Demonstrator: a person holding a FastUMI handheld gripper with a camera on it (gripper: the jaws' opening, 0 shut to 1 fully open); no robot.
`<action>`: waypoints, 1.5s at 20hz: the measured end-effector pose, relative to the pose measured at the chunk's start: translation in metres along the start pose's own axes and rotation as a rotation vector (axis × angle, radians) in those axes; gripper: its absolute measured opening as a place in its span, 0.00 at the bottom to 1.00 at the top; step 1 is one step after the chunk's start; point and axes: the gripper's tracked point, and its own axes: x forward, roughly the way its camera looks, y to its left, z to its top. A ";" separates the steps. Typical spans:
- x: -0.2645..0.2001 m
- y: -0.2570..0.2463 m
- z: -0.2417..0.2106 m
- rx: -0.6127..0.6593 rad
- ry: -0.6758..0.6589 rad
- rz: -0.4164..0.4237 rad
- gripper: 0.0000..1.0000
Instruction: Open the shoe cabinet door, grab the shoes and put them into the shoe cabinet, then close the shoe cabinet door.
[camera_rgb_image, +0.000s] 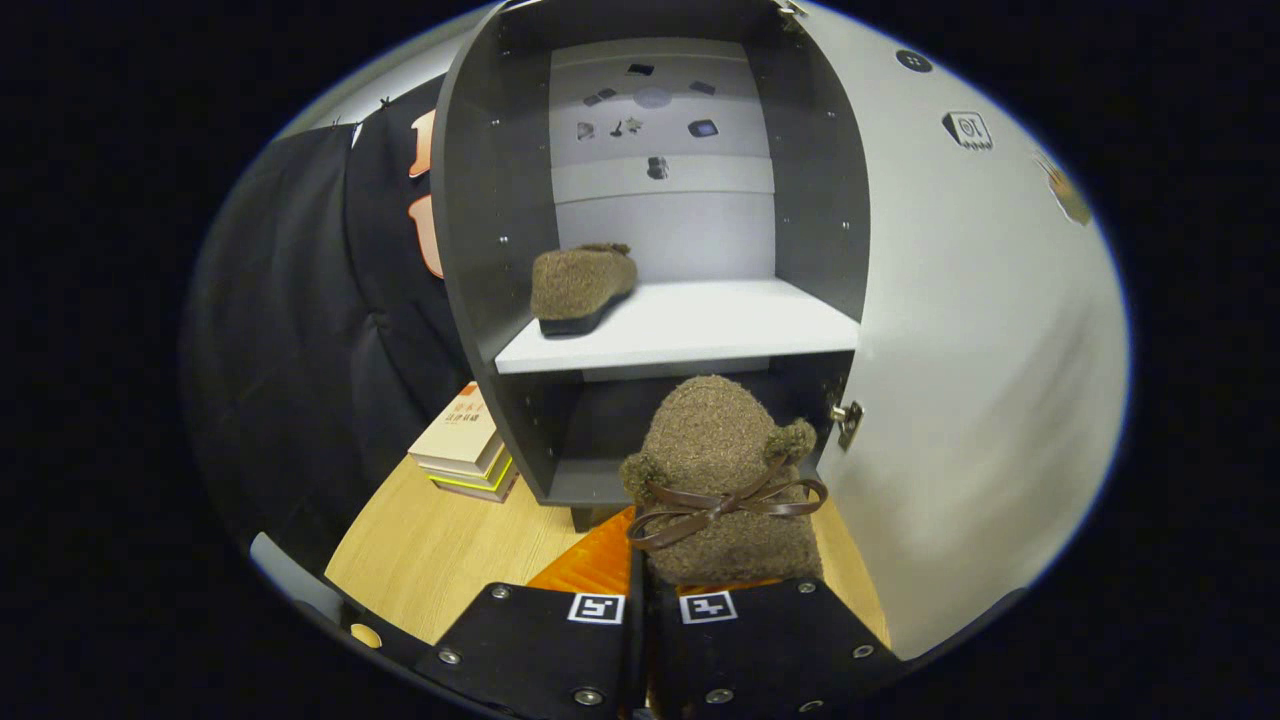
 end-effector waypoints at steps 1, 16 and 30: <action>0.003 0.000 0.012 -0.010 -0.020 0.002 0.06; 0.123 -0.022 0.135 -0.066 -0.089 0.014 0.06; 0.242 -0.051 0.161 -0.021 0.028 -0.005 0.06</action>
